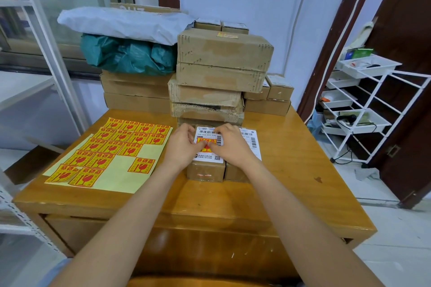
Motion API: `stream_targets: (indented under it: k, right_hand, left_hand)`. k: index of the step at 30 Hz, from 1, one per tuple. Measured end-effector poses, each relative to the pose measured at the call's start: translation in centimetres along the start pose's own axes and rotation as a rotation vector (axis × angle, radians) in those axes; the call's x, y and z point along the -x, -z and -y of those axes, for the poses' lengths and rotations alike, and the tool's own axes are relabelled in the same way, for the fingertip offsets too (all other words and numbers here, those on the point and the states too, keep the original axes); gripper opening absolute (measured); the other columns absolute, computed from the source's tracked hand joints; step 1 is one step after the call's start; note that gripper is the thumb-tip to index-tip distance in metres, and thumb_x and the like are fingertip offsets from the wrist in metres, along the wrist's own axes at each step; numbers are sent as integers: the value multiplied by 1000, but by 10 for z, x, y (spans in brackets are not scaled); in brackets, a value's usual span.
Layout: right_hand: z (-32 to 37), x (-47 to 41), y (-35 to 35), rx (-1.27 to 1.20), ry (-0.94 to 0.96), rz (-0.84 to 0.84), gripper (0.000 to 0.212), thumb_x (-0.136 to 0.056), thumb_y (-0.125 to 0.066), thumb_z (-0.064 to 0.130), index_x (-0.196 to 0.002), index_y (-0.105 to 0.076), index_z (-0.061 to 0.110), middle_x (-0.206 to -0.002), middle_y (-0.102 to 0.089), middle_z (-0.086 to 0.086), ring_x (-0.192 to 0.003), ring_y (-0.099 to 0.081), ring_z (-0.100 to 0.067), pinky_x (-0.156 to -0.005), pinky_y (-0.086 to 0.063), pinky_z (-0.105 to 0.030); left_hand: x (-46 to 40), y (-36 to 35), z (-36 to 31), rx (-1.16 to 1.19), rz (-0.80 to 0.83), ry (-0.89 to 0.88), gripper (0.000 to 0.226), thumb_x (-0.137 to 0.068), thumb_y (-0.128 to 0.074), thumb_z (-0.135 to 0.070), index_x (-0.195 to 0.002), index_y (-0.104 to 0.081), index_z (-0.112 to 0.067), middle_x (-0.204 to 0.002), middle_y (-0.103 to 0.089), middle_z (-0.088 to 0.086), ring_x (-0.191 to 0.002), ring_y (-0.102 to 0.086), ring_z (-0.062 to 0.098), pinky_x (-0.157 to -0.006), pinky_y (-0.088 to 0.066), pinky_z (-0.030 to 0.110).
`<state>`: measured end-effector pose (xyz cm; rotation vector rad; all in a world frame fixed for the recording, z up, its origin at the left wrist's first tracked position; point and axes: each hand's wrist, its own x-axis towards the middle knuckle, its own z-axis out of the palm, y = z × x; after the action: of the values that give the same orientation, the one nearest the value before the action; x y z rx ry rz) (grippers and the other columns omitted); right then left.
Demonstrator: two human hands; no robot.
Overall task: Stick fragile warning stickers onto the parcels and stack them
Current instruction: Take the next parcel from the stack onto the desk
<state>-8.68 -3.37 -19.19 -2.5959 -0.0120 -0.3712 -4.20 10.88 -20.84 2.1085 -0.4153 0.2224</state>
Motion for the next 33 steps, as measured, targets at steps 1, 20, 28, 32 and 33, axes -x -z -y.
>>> stream_targets:
  k: [1, 20, 28, 32, 33]
  right_hand:
    - [0, -1, 0, 12, -1, -3, 52, -91, -59, 30, -134, -47, 3, -132, -47, -8, -126, -33, -19, -99, -28, -22]
    - [8, 2, -3, 170, -16, 16, 35, -99, -44, 18, -129, -49, 0, -128, -47, -12, -121, -36, -24, -100, -34, -32]
    - [6, 2, 2, 75, -16, 83, 52, -95, -54, 27, -139, -42, 3, -133, -43, -9, -128, -29, -21, -101, -25, -23]
    - [10, 4, 4, 71, -31, 125, 56, -91, -56, 26, -141, -40, 5, -132, -40, -9, -126, -28, -22, -100, -25, -24]
    - [10, 4, 5, 63, -38, 134, 56, -90, -55, 23, -141, -39, 6, -132, -40, -9, -125, -28, -22, -100, -25, -25]
  left_hand:
    - [0, 0, 0, 2, -1, 2, 35, -77, -77, -21, -100, -52, -11, -82, -54, 2, -68, -47, 13, -57, -38, 23]
    - [3, -3, -3, 39, -36, 21, 22, -85, -69, -15, -100, -56, -7, -80, -51, 3, -69, -44, 15, -58, -36, 22]
    - [9, 3, -3, 176, 11, 46, 19, -87, -66, -12, -102, -55, -10, -76, -48, -5, -65, -43, 7, -60, -38, 18]
    - [14, 12, 1, 265, 97, 45, 25, -86, -67, -7, -105, -52, -13, -80, -48, -5, -70, -47, 6, -68, -44, 20]
    - [16, 14, 2, 287, 114, 44, 27, -85, -66, -5, -107, -51, -14, -82, -49, -5, -73, -49, 5, -68, -44, 17]
